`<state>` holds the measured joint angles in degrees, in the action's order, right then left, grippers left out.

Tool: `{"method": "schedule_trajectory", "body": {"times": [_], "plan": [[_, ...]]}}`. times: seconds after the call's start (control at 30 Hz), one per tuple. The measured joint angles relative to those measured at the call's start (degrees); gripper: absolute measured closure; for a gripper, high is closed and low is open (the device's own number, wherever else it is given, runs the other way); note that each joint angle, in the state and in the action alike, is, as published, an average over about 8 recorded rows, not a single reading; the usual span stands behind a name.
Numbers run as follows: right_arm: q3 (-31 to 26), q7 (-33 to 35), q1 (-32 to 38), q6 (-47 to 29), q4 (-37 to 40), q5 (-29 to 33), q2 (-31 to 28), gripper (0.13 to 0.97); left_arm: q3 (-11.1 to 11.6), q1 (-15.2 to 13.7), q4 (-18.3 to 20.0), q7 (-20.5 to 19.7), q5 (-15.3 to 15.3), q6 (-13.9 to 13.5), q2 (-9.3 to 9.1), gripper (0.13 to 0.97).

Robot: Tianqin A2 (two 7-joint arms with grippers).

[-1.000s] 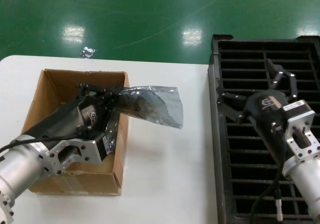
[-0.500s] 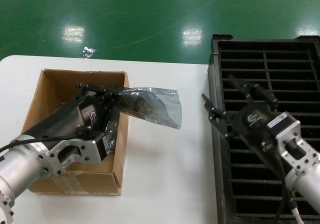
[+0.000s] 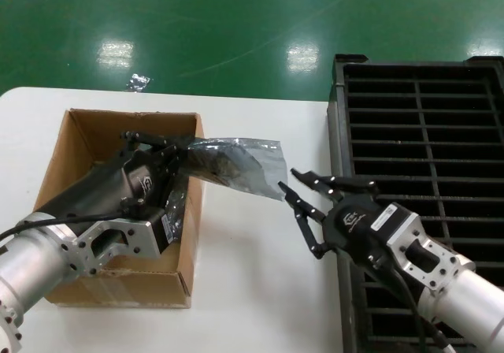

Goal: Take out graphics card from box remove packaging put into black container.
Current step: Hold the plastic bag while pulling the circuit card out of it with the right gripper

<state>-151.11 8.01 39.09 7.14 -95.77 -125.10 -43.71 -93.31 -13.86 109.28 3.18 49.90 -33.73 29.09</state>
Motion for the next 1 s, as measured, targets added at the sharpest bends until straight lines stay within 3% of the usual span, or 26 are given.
{"method": "schedule_trajectory", "body": {"times": [0.27, 0.5, 1.0], "plan": [[-4.03, 0.77, 3.36, -0.8, 0.38, -1.59, 0.08, 0.91, 0.0, 0.0, 0.0, 0.0, 0.0, 0.0, 0.0, 0.958], [-4.92, 0.82, 4.51, -1.56, 0.89, -1.48, 0.29, 0.947, 0.0, 0.0, 0.0, 0.0, 0.0, 0.0, 0.0, 0.958], [0.29, -3.55, 5.33, -11.23, 8.73, 6.7, 6.18, 0.962, 0.0, 0.0, 0.0, 0.0, 0.0, 0.0, 0.0, 0.958]]}}
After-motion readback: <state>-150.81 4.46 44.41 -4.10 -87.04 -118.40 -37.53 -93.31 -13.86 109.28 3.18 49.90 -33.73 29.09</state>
